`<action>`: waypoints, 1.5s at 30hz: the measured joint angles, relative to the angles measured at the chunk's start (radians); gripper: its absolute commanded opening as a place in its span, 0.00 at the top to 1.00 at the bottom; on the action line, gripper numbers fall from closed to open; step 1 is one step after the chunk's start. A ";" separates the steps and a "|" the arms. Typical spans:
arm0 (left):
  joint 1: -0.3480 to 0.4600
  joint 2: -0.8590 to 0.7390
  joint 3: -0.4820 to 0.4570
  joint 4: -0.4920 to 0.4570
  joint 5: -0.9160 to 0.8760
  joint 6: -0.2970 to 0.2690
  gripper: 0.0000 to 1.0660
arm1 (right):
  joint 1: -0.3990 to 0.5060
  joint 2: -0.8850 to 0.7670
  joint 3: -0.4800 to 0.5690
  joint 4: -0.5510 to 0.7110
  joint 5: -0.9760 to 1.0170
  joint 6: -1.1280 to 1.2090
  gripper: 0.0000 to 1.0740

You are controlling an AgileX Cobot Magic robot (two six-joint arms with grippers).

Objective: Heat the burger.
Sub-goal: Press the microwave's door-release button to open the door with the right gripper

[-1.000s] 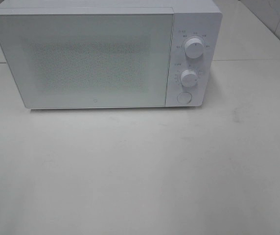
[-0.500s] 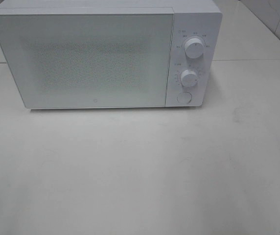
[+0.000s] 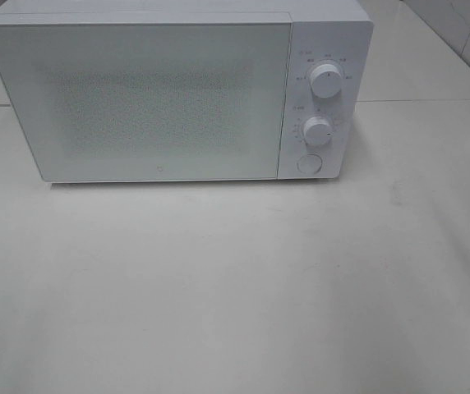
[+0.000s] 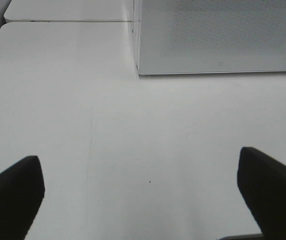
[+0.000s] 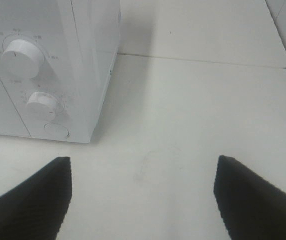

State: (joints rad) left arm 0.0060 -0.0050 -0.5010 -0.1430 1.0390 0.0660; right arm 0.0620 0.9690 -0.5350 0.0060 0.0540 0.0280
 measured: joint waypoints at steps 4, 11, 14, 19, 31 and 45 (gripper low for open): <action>0.000 0.000 0.000 0.000 0.000 0.000 0.03 | 0.000 0.035 0.030 0.000 -0.105 0.000 0.29; 0.000 0.000 0.000 0.000 0.000 0.000 0.03 | 0.000 0.153 0.171 0.002 -0.510 0.000 0.29; 0.000 0.000 0.000 0.000 0.000 0.000 0.03 | 0.000 0.192 0.213 0.005 -0.636 0.000 0.29; 0.000 0.000 0.000 0.000 0.000 0.000 0.03 | 0.000 0.279 0.283 0.035 -0.844 0.000 0.29; 0.000 0.000 0.000 0.000 0.000 0.000 0.03 | 0.161 0.479 0.387 0.244 -1.118 -0.039 0.29; 0.000 0.000 0.000 0.000 0.000 0.000 0.03 | 0.535 0.670 0.383 0.585 -1.255 -0.119 0.29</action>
State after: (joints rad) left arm 0.0060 -0.0050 -0.5010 -0.1430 1.0390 0.0660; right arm 0.5970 1.6390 -0.1520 0.5910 -1.2010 -0.0910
